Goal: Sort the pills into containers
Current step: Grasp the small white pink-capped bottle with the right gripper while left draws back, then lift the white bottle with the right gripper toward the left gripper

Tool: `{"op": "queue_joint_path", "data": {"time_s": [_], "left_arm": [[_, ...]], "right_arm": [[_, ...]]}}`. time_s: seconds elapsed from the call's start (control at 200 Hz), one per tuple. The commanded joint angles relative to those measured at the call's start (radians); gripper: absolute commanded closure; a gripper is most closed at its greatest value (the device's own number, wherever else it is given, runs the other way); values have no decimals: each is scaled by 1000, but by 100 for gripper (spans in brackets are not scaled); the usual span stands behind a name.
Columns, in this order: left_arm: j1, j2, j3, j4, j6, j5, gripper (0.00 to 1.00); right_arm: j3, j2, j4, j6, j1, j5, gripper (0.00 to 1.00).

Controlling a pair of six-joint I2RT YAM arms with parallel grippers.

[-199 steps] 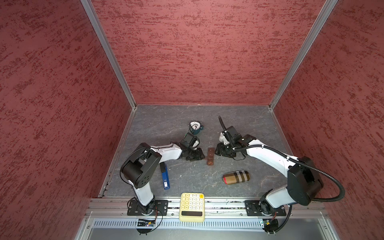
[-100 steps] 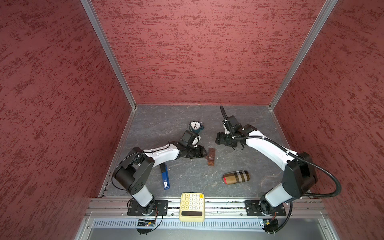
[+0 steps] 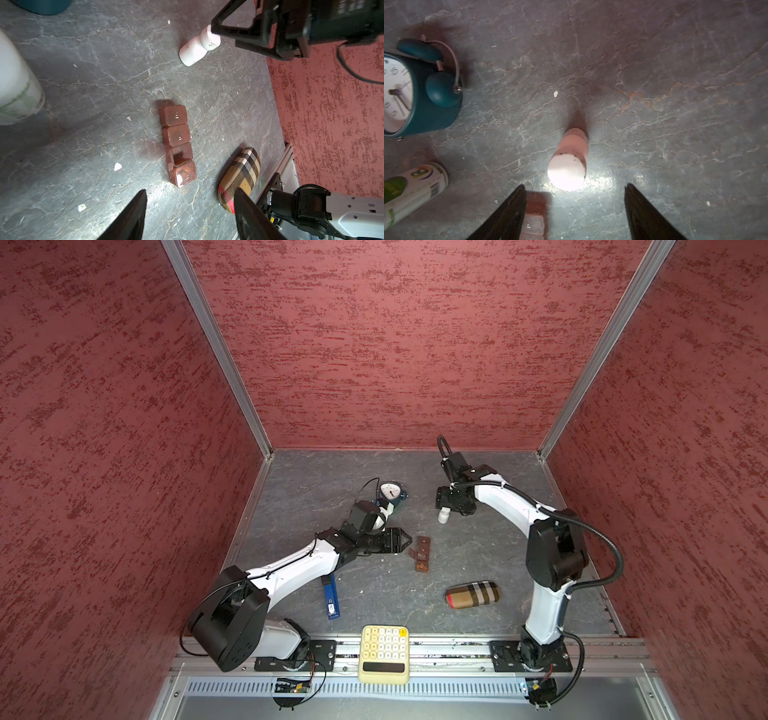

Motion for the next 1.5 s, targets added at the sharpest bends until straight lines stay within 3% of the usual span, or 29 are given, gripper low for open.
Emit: {"op": "queue_joint_path", "data": {"time_s": [0.0,0.341,0.571,0.877,1.062,1.187,1.338,1.498], "left_arm": [[11,-33,-18,7,11,-21,32],[21,-50,-34,5,11,-22,32],[21,-47,-25,7,11,-21,32],[22,-53,-26,-1,16,-27,32],[21,-60,-26,7,38,-28,32],[19,-67,-21,39,104,-38,31],[-18,-65,-18,145,233,-87,31],[-111,-56,-129,509,498,-133,34]], "right_arm": [[64,29,-33,-19,-6,9,29],[92,73,-55,-16,-5,11,52],[104,96,-68,-22,-6,18,53],[107,97,-68,-25,-7,26,67],[109,41,-88,-31,-6,29,70],[87,-53,-106,-38,-6,-10,70],[12,-195,-94,-37,-6,-154,70],[-82,-323,-73,-51,-6,-305,70]]}}
